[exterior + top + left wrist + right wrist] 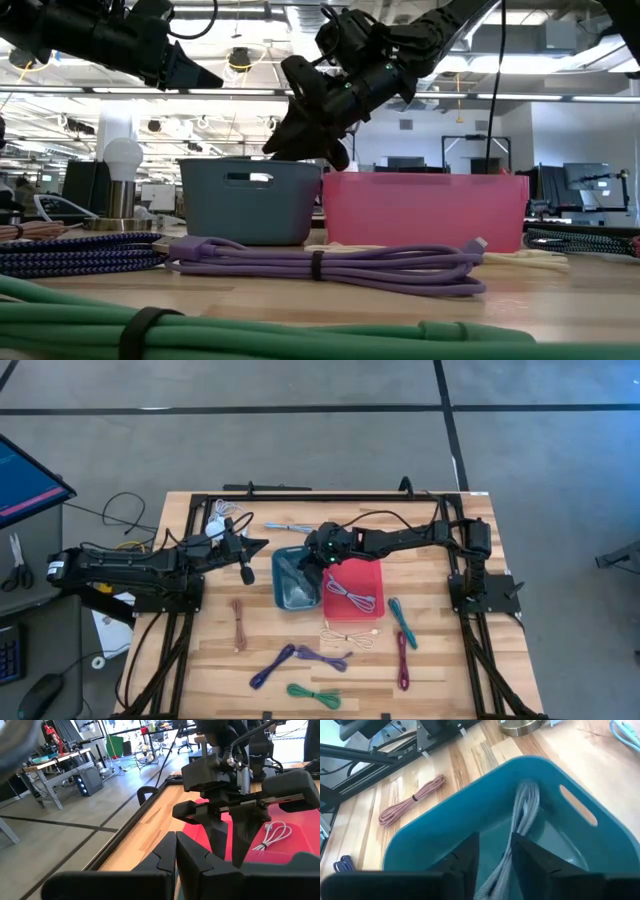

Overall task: Pick & Place USB Port
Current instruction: Put the patterned white charger cable into the blue bin, then put the white charger cable into the red bin

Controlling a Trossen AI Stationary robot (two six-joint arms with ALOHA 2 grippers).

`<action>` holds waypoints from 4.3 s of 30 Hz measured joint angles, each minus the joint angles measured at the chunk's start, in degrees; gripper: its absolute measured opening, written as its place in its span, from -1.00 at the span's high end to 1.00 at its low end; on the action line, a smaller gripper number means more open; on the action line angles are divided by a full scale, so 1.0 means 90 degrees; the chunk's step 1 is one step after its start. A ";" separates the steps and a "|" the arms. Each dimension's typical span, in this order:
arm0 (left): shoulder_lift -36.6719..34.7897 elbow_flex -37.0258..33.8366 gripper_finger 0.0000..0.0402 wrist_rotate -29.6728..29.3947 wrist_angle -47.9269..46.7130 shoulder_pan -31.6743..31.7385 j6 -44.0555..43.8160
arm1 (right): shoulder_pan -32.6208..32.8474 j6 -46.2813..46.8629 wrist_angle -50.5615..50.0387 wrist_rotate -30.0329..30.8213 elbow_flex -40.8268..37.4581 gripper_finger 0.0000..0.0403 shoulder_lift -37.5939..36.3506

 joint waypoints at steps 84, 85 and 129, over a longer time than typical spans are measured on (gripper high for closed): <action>0.0487 0.1195 0.96 -0.0305 -0.1188 0.0929 0.0997 | -0.0165 -0.2263 0.3084 0.0851 -0.7371 0.65 -0.8593; 0.0584 0.1319 0.97 -0.0187 -0.1362 0.1125 0.1011 | -0.0165 -0.2265 0.3076 0.0853 -0.7371 0.65 -0.8595; 0.4418 0.4823 0.97 0.5401 -0.5037 0.5440 0.2617 | -0.0170 -0.2100 0.2954 0.0981 -0.7371 0.65 -0.8592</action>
